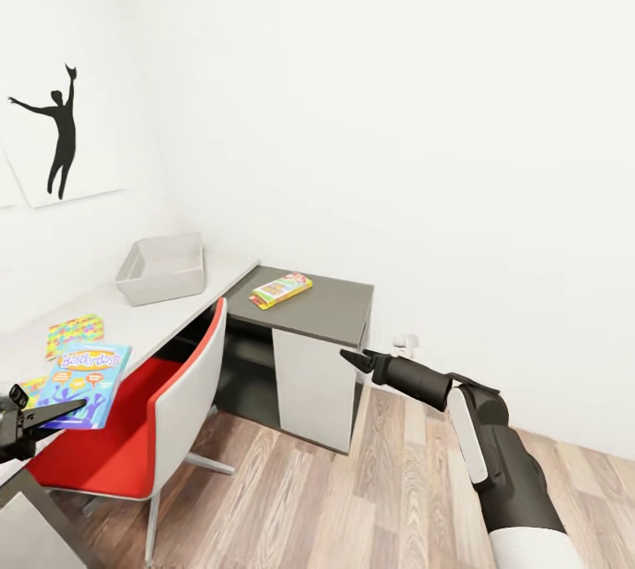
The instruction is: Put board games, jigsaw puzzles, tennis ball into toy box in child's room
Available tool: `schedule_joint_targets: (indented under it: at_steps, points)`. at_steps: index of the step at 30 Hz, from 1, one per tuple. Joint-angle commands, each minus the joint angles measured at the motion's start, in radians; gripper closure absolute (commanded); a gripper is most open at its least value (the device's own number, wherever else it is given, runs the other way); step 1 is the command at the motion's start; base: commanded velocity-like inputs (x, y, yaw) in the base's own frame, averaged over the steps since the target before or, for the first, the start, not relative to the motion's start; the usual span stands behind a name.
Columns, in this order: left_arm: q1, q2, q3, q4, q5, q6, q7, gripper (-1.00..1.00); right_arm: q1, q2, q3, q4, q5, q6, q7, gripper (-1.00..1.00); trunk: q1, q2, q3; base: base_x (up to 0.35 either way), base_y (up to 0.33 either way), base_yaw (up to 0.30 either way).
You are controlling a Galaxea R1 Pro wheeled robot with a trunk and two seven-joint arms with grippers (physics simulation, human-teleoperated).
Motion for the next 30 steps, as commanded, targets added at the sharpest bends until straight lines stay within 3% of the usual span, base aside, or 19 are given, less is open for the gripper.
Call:
schedule_joint_targets:
  at_steps: [1, 13, 26, 30]
  points:
    - [-0.001, 0.0, 0.0, 0.0, -0.001, 0.01, -0.005, 1.0, 0.0, 0.001, -0.003, -0.001, -0.002, 0.007, 0.003, -1.0, -0.004, 0.006, 0.002, 0.0, 0.0, 0.286]
    - [-0.002, -0.017, -0.003, 0.0, -0.006, 0.009, -0.005, 1.0, 0.0, -0.001, -0.005, 0.005, -0.001, 0.007, 0.004, -1.0, -0.05, 0.09, 0.04, 0.0, 0.0, 0.271]
    - [-0.003, -0.035, -0.004, -0.005, -0.007, 0.009, -0.005, 1.0, 0.016, -0.002, -0.005, 0.0, -0.001, 0.001, 0.006, -1.0, -0.1, 0.181, 0.08, 0.0, 0.0, -0.038]
    - [-0.004, -0.038, -0.027, -0.007, -0.006, 0.009, -0.005, 1.0, 0.019, -0.002, -0.006, -0.001, -0.001, 0.001, 0.005, -1.0, -0.115, 0.209, 0.094, 0.0, 0.0, 0.092]
